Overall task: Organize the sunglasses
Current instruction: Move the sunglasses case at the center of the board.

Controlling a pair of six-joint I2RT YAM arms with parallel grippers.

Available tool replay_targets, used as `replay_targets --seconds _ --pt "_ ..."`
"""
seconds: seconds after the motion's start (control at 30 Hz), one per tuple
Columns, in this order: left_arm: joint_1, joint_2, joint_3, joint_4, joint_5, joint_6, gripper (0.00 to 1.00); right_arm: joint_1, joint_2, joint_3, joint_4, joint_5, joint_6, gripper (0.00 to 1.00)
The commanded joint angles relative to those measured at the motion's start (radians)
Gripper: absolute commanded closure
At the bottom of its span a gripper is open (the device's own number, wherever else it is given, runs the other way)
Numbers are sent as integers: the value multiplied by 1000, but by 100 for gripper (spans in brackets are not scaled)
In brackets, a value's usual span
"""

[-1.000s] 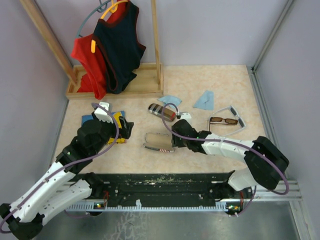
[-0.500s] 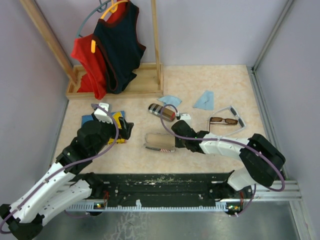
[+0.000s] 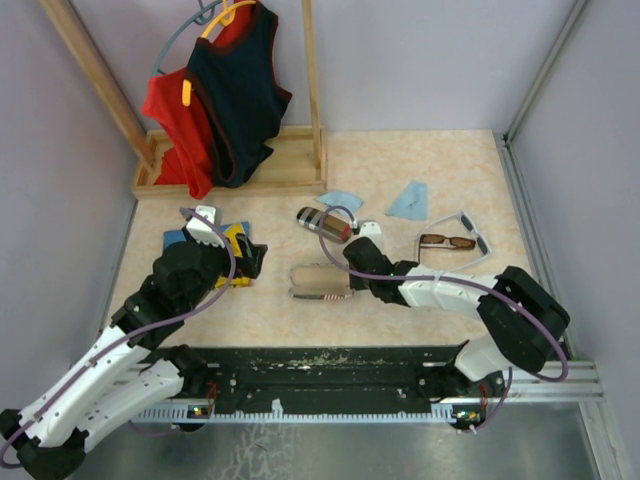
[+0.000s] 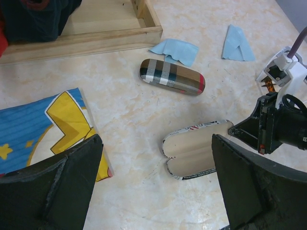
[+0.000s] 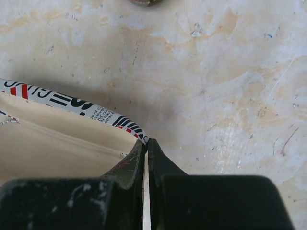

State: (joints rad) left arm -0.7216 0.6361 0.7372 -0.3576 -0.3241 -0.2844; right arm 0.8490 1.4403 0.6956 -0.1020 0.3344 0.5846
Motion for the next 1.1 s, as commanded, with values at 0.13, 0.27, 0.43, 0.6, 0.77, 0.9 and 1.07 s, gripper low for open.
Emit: replay_targets --seconds 0.13,0.27,0.43,0.6,0.77,0.9,1.07 --pt "5 -7 -5 43 5 -21 0 -75 29 35 174 14 -79 100" --pt "5 -6 -3 43 6 -21 0 -126 65 49 234 -5 -127 100" --pt "5 -7 2 36 7 -21 0 -182 121 89 289 -55 -197 100" --pt "5 -14 2 30 3 -22 0 -231 169 137 311 -85 -233 100" --pt "5 -18 8 22 0 -22 0 -256 202 172 323 -101 -248 100" --pt "5 -21 10 17 -5 -22 0 -256 203 179 335 -119 -260 99" --pt "5 -23 5 16 -6 -19 0 -257 186 159 329 -120 -264 73"
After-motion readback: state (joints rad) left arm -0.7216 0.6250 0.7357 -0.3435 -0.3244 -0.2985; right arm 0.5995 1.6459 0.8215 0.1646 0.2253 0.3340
